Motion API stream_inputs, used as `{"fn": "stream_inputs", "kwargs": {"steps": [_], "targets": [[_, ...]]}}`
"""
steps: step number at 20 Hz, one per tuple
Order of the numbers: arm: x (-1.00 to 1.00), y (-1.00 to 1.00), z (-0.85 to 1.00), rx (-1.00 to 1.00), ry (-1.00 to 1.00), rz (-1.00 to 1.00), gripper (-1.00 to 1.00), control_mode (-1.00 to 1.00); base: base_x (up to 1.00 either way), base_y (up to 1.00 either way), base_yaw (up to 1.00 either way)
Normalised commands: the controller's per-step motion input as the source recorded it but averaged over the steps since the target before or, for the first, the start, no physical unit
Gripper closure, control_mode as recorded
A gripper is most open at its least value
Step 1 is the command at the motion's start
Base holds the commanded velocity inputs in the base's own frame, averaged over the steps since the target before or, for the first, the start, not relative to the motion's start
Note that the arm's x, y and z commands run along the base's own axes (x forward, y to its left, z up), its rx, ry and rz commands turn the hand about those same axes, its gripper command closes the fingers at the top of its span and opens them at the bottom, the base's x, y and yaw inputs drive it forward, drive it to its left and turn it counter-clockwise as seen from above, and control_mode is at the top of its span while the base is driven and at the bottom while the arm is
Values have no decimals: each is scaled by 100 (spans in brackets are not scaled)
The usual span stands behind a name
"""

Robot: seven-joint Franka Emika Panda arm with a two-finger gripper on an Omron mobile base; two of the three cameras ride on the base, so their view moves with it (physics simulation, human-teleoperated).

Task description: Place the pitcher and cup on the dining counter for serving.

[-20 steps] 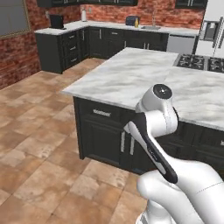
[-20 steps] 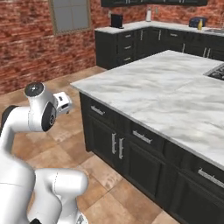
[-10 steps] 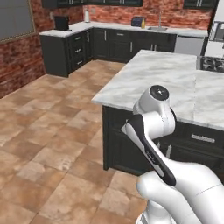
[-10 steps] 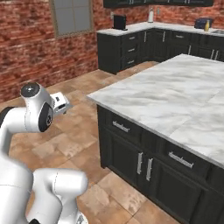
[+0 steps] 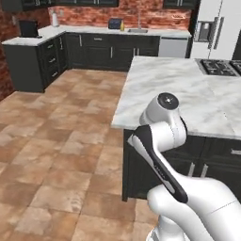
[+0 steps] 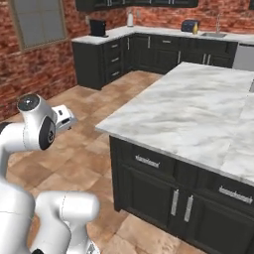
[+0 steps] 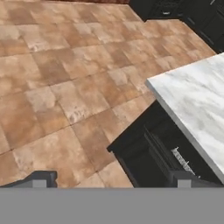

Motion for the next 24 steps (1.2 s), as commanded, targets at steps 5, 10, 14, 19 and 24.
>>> {"fn": "stream_inputs", "kwargs": {"steps": [5,10,14,19,24], "targets": [[0,0,0,0,0,0,-100,100,100,100,-51],[0,0,0,0,0,0,-100,100,100,100,-40],[0,0,0,0,0,0,-100,100,100,100,-27],[0,0,0,0,0,0,-100,100,100,100,-32],[0,0,0,0,0,0,-100,100,100,100,-31]]}}
